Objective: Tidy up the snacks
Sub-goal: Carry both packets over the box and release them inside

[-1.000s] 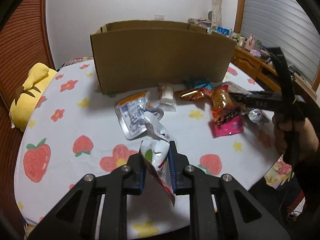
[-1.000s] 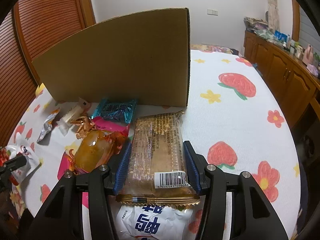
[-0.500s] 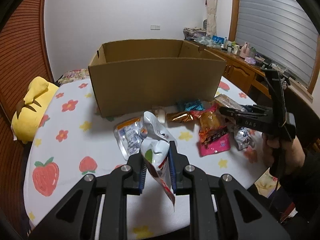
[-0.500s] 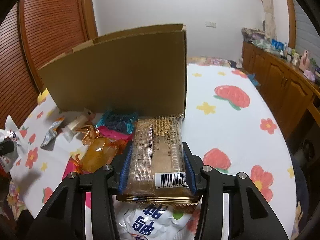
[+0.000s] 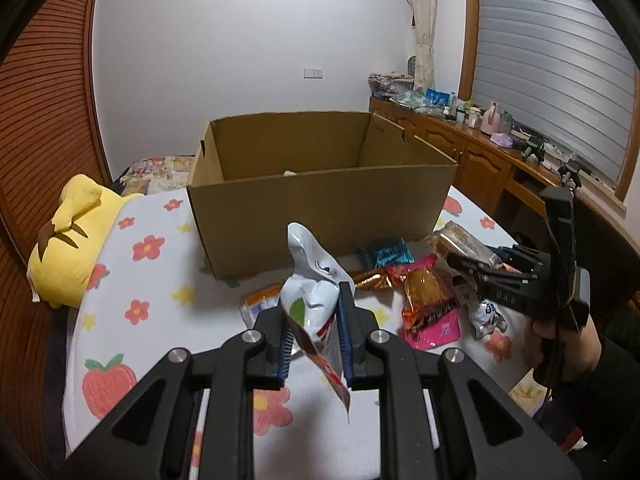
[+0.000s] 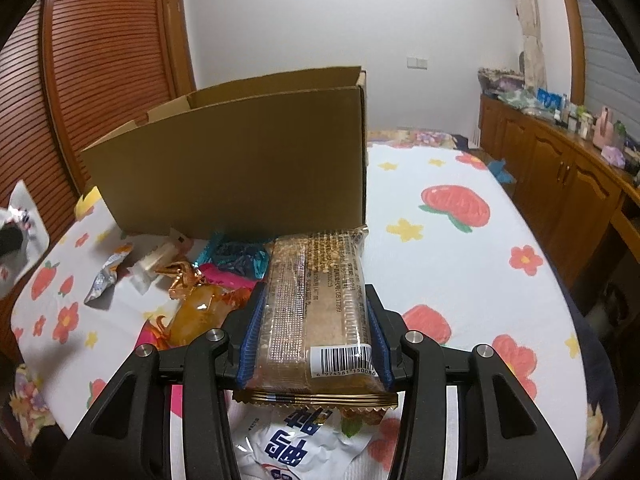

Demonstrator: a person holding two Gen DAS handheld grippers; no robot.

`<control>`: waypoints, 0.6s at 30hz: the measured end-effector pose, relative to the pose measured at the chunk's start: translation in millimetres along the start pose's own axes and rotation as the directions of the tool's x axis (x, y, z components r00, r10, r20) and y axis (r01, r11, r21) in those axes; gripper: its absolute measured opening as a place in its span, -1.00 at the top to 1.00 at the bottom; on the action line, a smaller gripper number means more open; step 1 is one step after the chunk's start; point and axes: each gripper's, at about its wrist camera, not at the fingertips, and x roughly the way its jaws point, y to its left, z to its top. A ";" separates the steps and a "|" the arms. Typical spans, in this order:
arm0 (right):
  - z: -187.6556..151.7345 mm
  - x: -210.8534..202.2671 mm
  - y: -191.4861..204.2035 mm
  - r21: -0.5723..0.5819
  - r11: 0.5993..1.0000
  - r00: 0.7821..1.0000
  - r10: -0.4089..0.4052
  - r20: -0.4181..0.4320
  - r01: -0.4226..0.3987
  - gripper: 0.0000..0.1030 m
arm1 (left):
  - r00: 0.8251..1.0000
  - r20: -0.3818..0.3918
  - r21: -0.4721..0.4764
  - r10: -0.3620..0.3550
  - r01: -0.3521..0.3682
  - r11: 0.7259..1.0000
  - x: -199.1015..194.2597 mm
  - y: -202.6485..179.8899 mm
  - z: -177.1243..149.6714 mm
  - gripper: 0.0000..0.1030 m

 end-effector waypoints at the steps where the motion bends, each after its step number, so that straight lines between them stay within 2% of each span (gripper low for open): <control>1: 0.4 -1.0 2.1 -0.010 1.000 1.000 -0.006 0.003 0.006 0.11 | 1.000 0.003 0.001 0.003 -0.003 1.000 0.4 0.8 2.3 0.68; 8: 11.2 -22.2 12.8 -0.052 0.999 0.999 -0.002 0.041 0.004 0.11 | 1.000 0.021 -0.005 0.000 0.000 1.000 2.4 5.0 17.7 0.68; 18: 55.0 -60.6 29.8 -0.088 0.995 0.991 0.055 0.122 -0.044 0.11 | 0.999 0.052 0.020 0.013 -0.014 1.000 4.6 7.1 50.3 0.68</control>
